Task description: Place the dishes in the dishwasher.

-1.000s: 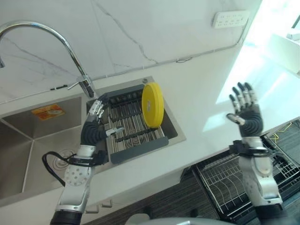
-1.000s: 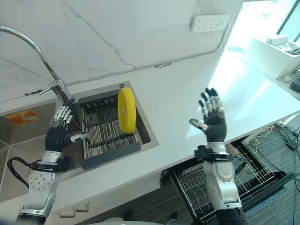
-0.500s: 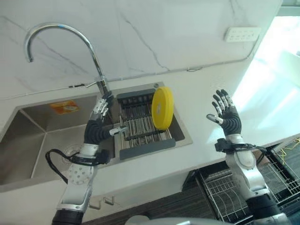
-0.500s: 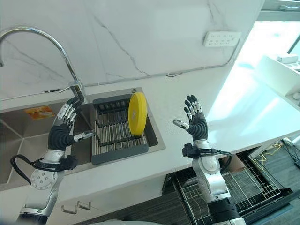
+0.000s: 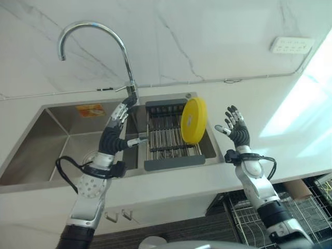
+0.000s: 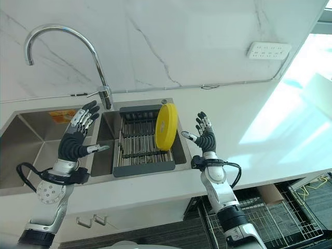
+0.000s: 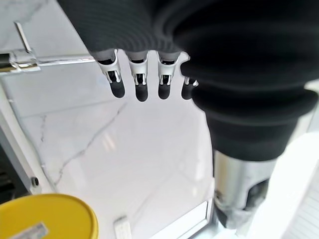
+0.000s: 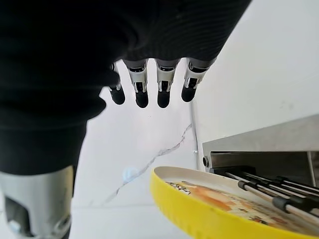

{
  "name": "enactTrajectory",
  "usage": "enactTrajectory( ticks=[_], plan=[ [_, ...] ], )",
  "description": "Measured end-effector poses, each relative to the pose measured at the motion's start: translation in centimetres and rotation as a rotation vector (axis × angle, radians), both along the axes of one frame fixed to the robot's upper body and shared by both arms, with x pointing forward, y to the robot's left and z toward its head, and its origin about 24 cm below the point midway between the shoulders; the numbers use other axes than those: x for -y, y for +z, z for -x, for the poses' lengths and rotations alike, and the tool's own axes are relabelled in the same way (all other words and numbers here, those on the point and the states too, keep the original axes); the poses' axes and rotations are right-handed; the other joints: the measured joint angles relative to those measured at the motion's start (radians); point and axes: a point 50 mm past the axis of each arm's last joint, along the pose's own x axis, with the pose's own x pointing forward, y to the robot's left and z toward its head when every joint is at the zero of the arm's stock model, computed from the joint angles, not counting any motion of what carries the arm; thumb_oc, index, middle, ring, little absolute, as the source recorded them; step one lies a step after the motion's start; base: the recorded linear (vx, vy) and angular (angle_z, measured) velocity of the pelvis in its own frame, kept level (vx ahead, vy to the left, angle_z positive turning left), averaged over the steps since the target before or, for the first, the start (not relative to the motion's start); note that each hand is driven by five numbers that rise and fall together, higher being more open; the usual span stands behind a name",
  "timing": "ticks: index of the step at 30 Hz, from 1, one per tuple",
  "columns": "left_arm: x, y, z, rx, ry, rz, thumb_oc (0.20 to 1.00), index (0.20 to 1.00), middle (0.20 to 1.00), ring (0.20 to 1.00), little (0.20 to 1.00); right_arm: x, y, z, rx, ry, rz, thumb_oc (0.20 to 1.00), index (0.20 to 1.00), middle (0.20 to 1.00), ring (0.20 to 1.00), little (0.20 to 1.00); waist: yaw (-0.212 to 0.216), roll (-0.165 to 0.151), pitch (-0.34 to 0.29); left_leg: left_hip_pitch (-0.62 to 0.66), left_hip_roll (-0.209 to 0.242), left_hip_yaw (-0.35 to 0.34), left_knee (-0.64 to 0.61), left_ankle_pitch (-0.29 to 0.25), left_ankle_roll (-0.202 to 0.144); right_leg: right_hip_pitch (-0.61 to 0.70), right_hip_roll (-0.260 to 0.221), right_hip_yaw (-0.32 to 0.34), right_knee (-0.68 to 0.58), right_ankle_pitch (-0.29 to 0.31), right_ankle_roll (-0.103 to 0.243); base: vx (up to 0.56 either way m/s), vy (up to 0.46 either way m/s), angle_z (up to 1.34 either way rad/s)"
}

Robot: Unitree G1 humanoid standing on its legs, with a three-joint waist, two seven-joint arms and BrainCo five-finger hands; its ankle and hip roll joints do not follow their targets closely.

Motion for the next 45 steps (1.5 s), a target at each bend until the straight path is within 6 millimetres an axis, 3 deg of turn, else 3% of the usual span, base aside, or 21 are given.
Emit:
enactTrajectory(
  ticks=[7, 19, 27, 36, 45],
  plan=[
    [0.1, -0.1, -0.1, -0.011, -0.014, -0.011, 1.0, 1.0, 1.0, 1.0, 1.0, 0.2, -2.4, -0.1, -0.122, -0.011, -0.027, 1.0, 1.0, 1.0, 1.0, 1.0, 0.006, 0.0, 0.0, 0.001, -0.003, -0.01, 0.0, 0.003, 0.004, 0.008, -0.002, -0.011, 0.0, -0.006, 0.0, 0.02, -0.004, 0.05],
    [0.2, 0.2, -0.4, -0.013, -0.031, -0.029, 1.0, 1.0, 1.0, 1.0, 1.0, 0.0, -2.7, -1.3, -0.163, -0.019, -0.049, 1.0, 1.0, 1.0, 1.0, 1.0, 0.014, -0.002, 0.001, -0.001, -0.011, -0.025, 0.0, 0.0, 0.0, 0.015, -0.009, -0.026, 0.0, -0.008, 0.001, 0.03, -0.009, 0.04],
    [0.9, 0.4, -0.6, -0.009, -0.075, -0.036, 1.0, 1.0, 1.0, 1.0, 1.0, -1.9, -2.6, -1.8, -0.181, 0.046, -0.017, 1.0, 1.0, 1.0, 1.0, 1.0, 0.034, -0.005, 0.003, 0.001, -0.011, -0.03, 0.0, 0.0, 0.0, 0.023, -0.01, -0.039, 0.0, -0.014, -0.002, 0.03, 0.001, 0.04],
    [0.8, 0.4, -0.7, -0.021, -0.08, -0.006, 1.0, 1.0, 1.0, 1.0, 1.0, -1.8, -3.1, -2.1, -0.211, 0.041, -0.008, 1.0, 1.0, 1.0, 1.0, 1.0, 0.062, -0.01, 0.006, 0.0, -0.012, -0.039, 0.0, 0.0, 0.0, 0.027, -0.009, -0.043, 0.0, -0.016, -0.001, 0.01, 0.002, 0.02],
    [0.7, 0.4, -0.7, -0.026, -0.087, -0.018, 1.0, 1.0, 1.0, 1.0, 1.0, -1.9, -3.3, -3.0, -0.254, 0.018, 0.009, 1.0, 1.0, 1.0, 1.0, 1.0, 0.064, -0.017, 0.012, 0.0, -0.015, -0.053, 0.0, 0.0, 0.0, 0.035, -0.011, -0.062, 0.0, -0.021, 0.001, 0.01, 0.007, 0.04]
  ],
)
